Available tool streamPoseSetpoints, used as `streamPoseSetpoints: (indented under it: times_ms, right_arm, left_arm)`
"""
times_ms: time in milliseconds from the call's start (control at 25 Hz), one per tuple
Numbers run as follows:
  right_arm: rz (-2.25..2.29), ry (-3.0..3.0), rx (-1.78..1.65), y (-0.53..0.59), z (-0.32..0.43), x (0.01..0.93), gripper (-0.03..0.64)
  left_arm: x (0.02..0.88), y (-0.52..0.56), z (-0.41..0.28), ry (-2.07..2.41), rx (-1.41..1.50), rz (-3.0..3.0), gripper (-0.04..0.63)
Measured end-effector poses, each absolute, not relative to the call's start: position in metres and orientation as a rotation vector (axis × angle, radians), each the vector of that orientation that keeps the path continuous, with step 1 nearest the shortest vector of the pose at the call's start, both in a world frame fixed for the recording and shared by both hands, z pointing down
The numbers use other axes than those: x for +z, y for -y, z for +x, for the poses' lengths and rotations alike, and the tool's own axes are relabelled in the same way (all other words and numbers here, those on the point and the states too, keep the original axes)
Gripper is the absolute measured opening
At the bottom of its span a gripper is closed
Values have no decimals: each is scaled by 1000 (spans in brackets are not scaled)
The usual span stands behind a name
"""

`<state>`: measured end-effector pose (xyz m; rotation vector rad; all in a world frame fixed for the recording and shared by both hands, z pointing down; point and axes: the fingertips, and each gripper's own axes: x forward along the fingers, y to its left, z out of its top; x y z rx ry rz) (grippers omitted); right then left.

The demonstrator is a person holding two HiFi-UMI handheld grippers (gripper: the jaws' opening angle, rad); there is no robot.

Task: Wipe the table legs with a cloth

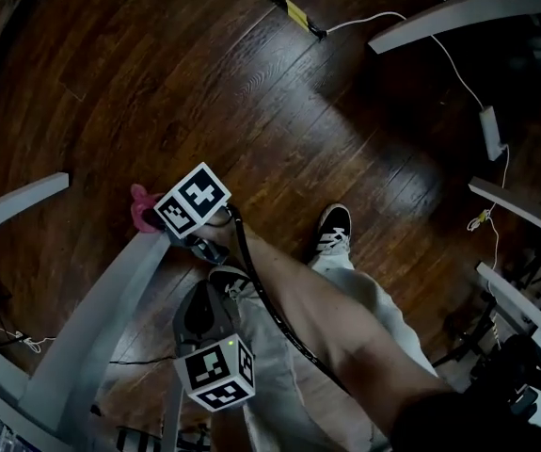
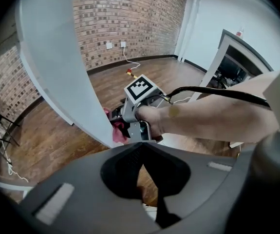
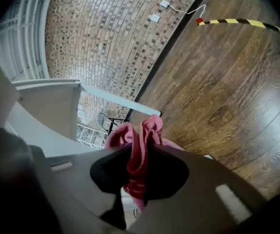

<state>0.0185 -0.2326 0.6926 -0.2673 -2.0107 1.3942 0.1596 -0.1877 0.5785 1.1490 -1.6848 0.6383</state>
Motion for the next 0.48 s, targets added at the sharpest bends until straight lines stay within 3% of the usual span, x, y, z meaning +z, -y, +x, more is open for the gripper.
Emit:
streamPoseSetpoints:
  times_ms: [480]
  right_arm:
    - [-250,2109,1424,233,22,546,51]
  left_arm:
    - [506,151,169,1660,643,1124,0]
